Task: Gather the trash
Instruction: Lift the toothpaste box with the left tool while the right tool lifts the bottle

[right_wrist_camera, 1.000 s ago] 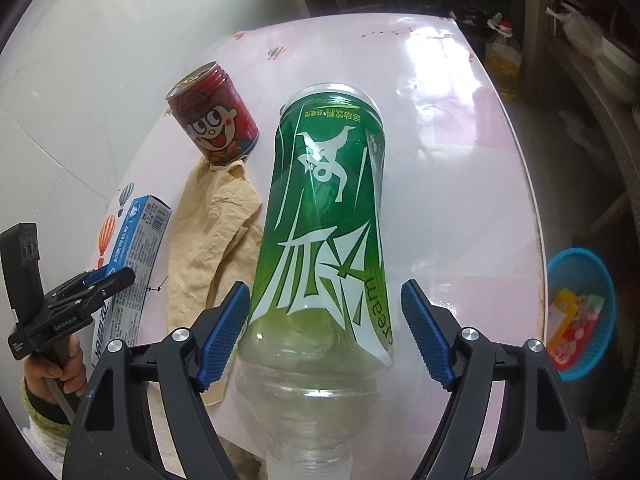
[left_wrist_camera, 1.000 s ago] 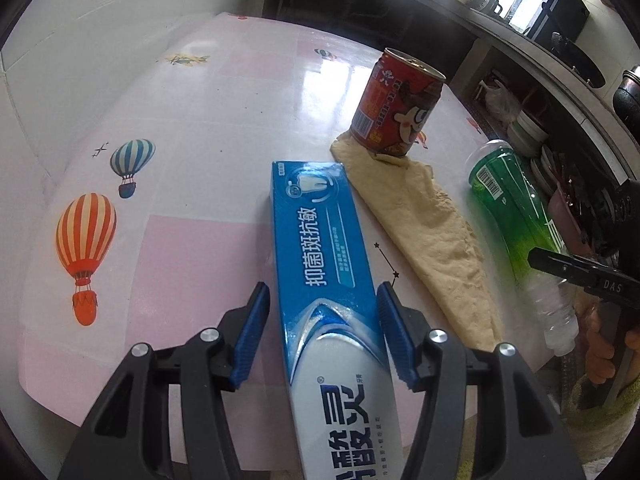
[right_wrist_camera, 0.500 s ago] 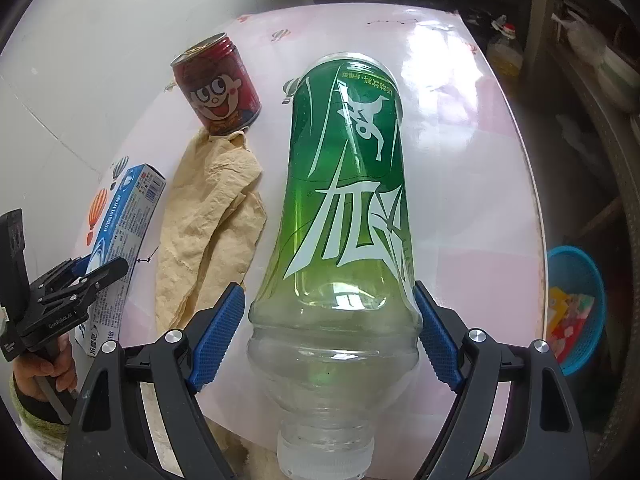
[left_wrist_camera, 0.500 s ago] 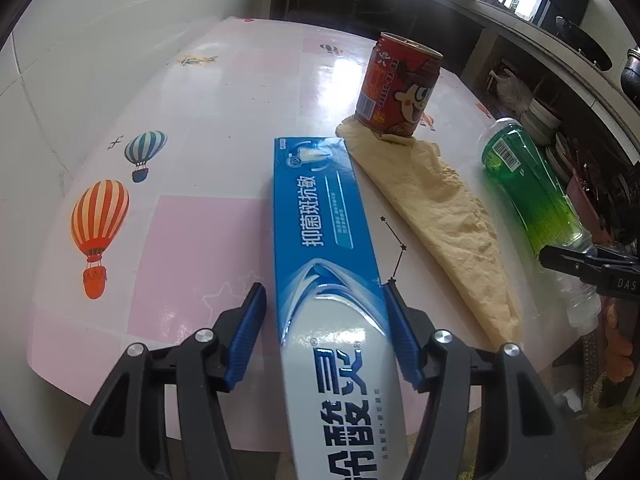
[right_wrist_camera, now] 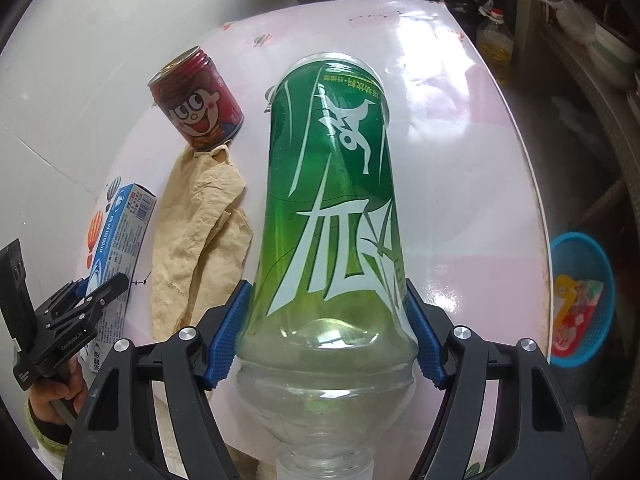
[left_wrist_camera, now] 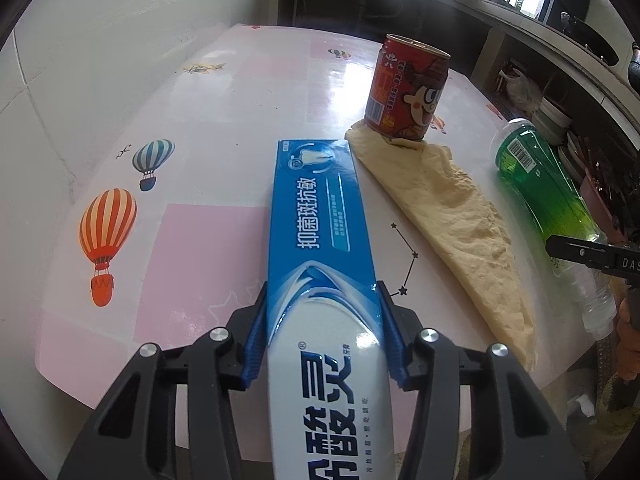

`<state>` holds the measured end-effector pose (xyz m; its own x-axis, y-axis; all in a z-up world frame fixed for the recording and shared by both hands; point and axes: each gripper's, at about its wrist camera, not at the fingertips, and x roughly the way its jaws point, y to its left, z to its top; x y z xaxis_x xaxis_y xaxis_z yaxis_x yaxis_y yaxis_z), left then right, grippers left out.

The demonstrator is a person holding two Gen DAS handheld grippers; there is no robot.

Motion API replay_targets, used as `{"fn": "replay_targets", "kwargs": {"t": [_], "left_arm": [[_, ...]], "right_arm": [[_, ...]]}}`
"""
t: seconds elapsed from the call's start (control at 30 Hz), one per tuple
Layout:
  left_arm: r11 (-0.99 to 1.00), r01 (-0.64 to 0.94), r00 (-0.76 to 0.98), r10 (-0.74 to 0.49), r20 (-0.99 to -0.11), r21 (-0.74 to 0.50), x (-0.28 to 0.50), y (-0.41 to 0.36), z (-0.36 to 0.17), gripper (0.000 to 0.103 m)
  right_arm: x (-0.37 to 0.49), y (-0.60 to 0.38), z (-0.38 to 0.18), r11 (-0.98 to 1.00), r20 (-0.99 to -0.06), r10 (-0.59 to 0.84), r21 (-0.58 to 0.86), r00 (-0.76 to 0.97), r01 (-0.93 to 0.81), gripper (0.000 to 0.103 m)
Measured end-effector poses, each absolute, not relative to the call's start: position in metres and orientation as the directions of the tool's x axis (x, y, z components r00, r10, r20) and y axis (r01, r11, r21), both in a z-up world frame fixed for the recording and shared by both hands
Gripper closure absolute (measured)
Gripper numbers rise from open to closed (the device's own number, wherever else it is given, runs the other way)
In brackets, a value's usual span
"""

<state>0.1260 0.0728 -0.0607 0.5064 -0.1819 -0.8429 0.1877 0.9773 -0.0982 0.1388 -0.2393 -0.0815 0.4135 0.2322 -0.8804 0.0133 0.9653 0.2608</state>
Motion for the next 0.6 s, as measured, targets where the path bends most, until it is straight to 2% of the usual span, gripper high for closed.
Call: {"fn": "replay_targets", "kwargs": {"t": [0.6], "left_arm": [[0.979,0.191,0.532,-0.16,-0.831,-0.066,0.1212,0.0681,-0.06,0.057]], "right_arm": [[0.1312,-0.2448,-0.0783,0.956,-0.855,0.248,0.292,0.455,0.029,0.037]]}}
